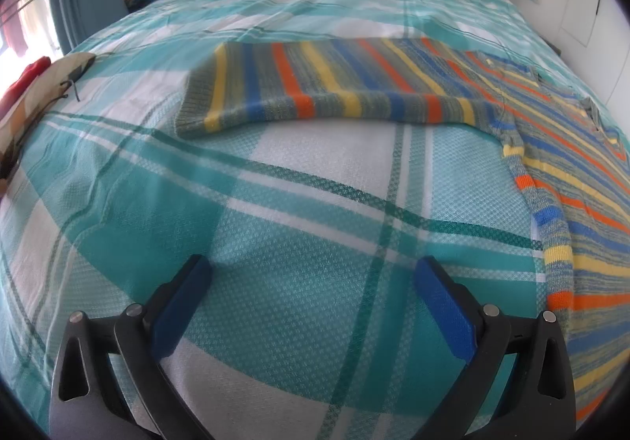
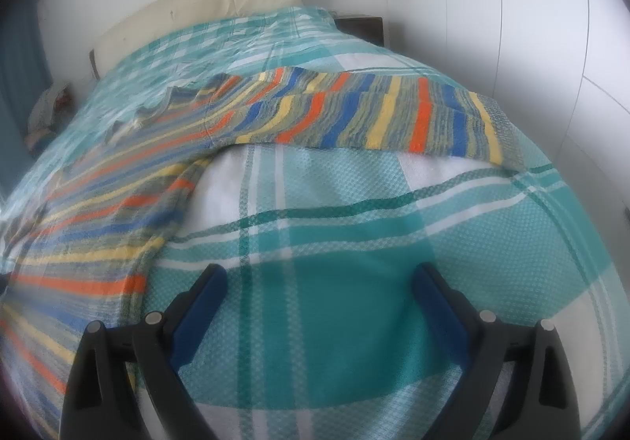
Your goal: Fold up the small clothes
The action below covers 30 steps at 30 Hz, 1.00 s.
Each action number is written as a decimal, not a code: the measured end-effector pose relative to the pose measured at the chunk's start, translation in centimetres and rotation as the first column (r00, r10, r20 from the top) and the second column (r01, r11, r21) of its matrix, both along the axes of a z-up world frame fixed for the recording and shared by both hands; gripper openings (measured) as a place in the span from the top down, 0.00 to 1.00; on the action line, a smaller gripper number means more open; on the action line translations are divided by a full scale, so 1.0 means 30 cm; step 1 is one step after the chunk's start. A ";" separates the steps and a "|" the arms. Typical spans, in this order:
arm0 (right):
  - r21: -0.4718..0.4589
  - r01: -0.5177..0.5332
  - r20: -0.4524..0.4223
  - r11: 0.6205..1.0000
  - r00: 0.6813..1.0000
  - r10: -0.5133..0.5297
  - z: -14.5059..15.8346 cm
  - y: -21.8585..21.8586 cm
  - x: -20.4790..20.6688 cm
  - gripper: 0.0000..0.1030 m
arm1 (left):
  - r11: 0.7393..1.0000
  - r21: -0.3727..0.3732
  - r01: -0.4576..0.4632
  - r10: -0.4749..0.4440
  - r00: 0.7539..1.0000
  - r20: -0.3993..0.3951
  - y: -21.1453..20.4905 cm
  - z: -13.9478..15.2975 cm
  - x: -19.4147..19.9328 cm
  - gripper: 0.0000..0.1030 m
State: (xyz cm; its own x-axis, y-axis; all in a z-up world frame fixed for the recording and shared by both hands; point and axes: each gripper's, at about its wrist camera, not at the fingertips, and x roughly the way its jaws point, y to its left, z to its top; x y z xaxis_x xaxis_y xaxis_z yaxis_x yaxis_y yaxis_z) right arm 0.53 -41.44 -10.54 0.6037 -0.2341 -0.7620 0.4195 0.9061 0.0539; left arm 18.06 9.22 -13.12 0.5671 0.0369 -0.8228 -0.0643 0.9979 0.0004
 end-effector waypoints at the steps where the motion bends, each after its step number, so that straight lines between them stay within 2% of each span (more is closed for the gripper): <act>1: -0.008 0.001 -0.007 1.000 1.000 -0.001 -0.001 0.003 0.004 0.07 | 1.000 0.000 0.000 0.000 1.000 0.000 0.000 0.000 0.000 0.00; 7: -0.030 0.005 -0.028 1.000 1.000 -0.006 -0.008 0.012 0.016 0.05 | 1.000 0.000 0.000 0.000 1.000 0.000 -0.001 0.000 0.000 0.00; 30: -0.022 0.005 -0.019 1.000 1.000 -0.005 -0.001 0.011 0.011 0.05 | 1.000 0.000 -0.001 0.001 1.000 0.001 -0.001 -0.001 0.000 0.00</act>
State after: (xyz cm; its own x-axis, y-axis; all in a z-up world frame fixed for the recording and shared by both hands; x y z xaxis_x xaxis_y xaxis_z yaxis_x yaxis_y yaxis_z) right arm 0.87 -41.12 -10.55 0.5879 -0.2543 -0.7679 0.4250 0.9048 0.0258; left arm 18.06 9.21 -13.14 0.5680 0.0373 -0.8222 -0.0649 0.9979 0.0004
